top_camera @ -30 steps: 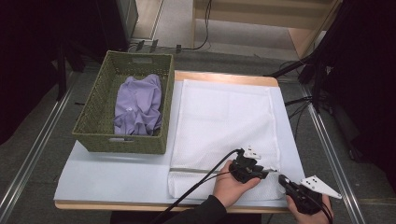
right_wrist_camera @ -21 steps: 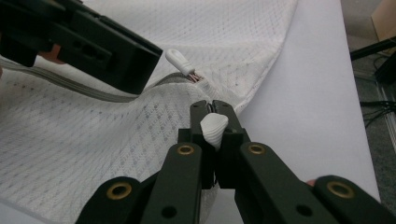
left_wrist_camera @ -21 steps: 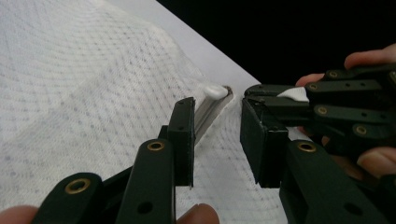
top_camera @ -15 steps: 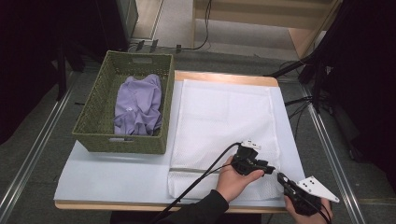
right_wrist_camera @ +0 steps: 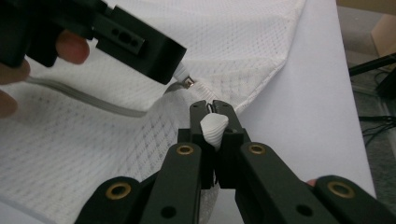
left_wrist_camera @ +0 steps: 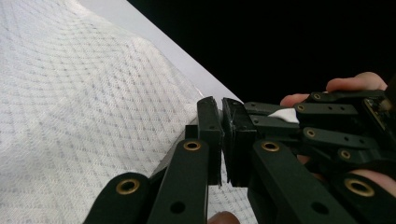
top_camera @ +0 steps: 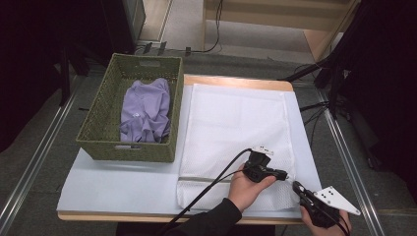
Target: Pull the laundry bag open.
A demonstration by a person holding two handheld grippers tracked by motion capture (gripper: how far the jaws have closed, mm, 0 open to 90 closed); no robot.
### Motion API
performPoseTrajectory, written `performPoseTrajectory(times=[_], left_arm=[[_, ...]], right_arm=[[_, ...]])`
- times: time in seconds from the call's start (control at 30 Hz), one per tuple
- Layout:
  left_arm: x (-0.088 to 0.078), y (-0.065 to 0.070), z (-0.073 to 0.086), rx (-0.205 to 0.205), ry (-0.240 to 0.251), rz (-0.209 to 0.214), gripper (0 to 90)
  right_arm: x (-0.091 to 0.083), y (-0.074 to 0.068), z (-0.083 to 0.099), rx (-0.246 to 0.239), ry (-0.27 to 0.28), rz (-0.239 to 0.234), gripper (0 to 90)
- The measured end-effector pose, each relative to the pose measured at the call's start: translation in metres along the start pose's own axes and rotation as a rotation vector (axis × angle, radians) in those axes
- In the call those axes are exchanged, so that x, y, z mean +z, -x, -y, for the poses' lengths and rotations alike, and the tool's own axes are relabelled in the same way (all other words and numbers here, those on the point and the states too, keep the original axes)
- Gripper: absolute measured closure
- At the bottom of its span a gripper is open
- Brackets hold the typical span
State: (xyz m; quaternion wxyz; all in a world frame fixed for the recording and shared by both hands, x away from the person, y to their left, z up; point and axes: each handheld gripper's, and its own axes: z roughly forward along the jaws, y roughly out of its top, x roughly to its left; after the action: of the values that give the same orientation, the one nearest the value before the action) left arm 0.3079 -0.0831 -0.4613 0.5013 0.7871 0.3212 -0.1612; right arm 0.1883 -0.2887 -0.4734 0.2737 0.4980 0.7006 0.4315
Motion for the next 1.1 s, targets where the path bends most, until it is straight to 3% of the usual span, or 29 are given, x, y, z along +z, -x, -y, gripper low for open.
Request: performPoseTrajectory(times=[0.1, 0.17, 0.3, 0.4, 0.47, 0.63, 0.87, 1.0, 1.1], left_arm=[[-0.003, -0.001, 0.002, -0.004, 0.02, 0.015, 87.7], [-0.005, -0.002, 0.004, 0.008, 0.028, 0.024, 87.7], [-0.007, -0.001, 0.007, 0.019, 0.044, 0.03, 87.7], [-0.006, -0.002, 0.011, 0.02, 0.044, 0.038, 87.7], [-0.005, -0.003, 0.013, 0.019, 0.037, 0.036, 87.6], [-0.008, -0.006, 0.015, 0.01, 0.038, 0.034, 87.6], [-0.009, -0.006, 0.018, 0.007, 0.045, 0.038, 87.6], [-0.009, -0.007, 0.018, 0.007, 0.04, 0.039, 87.6], [-0.009, -0.008, 0.019, -0.008, 0.037, 0.05, 87.5]], right_arm=[[-0.001, 0.006, 0.001, 0.097, 0.035, -0.024, 71.4], [0.001, 0.012, 0.002, 0.201, 0.04, -0.039, 61.3], [0.006, 0.024, 0.003, 0.363, 0.036, -0.123, 53.1], [0.012, 0.026, 0.004, 0.446, 0.025, -0.199, 53.3], [0.015, 0.025, 0.004, 0.473, 0.027, -0.248, 58.5], [0.013, 0.025, 0.002, 0.487, 0.068, -0.256, 76.8], [0.018, 0.021, 0.002, 0.505, 0.062, -0.262, 73.5], [0.017, 0.02, 0.001, 0.526, 0.075, -0.279, 84.1], [0.015, 0.017, -0.002, 0.496, 0.083, -0.265, 87.0]])
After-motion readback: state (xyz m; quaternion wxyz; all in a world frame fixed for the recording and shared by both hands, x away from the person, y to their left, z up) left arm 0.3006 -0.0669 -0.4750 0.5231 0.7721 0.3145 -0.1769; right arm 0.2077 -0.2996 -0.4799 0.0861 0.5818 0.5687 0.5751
